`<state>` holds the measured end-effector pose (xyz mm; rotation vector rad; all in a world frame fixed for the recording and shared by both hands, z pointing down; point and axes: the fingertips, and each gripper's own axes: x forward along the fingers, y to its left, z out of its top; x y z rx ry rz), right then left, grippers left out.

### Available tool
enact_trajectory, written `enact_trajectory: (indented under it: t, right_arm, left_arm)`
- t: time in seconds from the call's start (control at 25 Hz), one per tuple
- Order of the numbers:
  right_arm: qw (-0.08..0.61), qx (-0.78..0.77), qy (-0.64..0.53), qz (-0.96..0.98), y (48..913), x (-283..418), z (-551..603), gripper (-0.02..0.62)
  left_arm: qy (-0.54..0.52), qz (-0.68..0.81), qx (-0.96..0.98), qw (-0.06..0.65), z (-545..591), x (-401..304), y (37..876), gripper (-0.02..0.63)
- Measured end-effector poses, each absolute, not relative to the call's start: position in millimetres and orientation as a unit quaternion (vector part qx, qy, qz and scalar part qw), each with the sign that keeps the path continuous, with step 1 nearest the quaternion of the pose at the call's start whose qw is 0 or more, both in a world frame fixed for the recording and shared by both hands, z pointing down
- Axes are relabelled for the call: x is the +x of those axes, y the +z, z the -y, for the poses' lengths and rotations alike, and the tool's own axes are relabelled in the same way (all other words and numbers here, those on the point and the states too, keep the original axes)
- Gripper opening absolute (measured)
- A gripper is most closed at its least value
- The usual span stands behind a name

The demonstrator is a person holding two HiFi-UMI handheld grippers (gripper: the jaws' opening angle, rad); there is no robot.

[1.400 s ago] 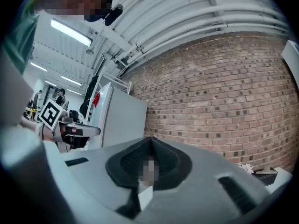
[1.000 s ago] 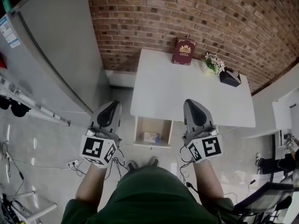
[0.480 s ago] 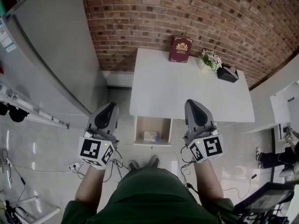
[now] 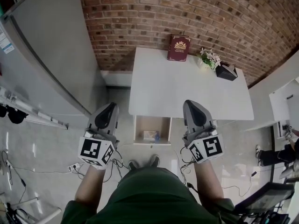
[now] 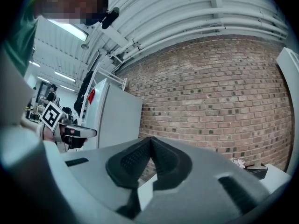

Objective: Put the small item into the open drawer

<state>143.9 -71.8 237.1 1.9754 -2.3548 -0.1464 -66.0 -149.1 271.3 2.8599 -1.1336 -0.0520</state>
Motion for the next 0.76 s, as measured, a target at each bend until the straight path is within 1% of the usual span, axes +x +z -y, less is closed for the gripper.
enact_trajectory:
  t: [0.76]
  right_arm:
    - [0.050, 0.654, -0.024, 0.754, 260, 151, 72, 0.002]
  left_arm:
    - [-0.004, 0.343, 0.938, 0.055, 158, -51, 301, 0.015]
